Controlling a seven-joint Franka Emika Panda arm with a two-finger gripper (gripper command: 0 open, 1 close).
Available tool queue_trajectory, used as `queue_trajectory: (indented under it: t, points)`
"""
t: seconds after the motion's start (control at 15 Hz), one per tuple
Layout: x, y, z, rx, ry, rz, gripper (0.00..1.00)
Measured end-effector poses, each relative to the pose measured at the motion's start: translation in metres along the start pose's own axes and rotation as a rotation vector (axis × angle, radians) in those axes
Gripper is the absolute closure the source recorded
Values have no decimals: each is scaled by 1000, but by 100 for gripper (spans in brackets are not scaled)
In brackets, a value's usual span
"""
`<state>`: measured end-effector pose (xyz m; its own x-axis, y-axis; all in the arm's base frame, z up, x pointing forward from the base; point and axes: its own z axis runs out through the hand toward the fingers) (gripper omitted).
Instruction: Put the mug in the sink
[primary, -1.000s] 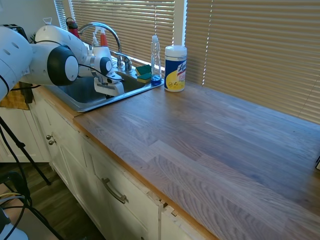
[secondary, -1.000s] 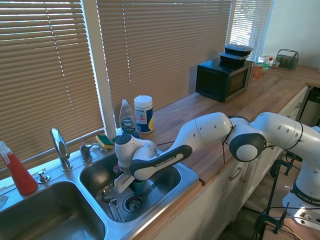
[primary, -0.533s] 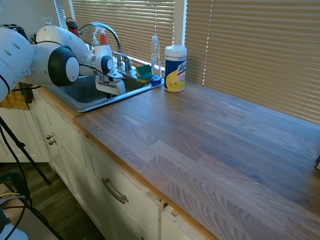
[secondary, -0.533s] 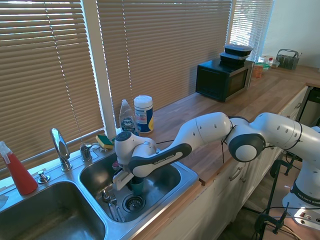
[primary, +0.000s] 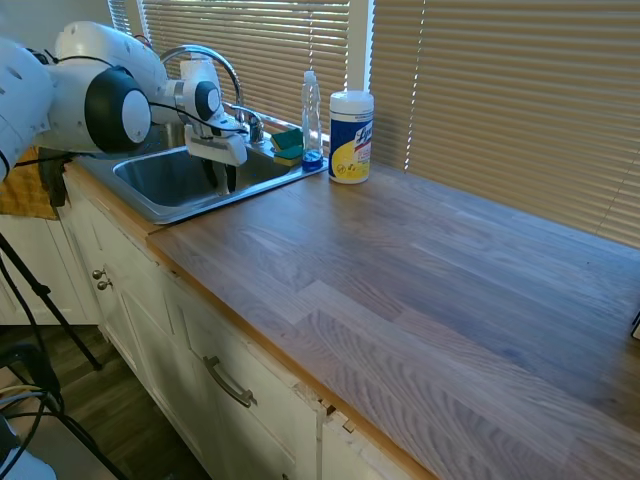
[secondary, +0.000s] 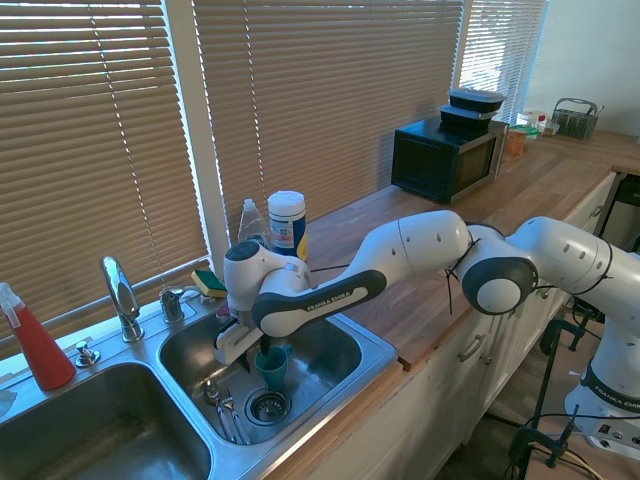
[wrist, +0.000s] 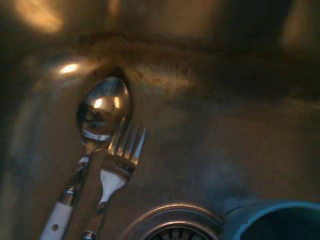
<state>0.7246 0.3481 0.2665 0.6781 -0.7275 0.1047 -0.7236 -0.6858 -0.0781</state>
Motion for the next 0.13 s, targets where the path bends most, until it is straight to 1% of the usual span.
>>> queue_trajectory:
  t: [0.13]
  points:
    - [-3, -1, -28, 14, 8, -1, 0]
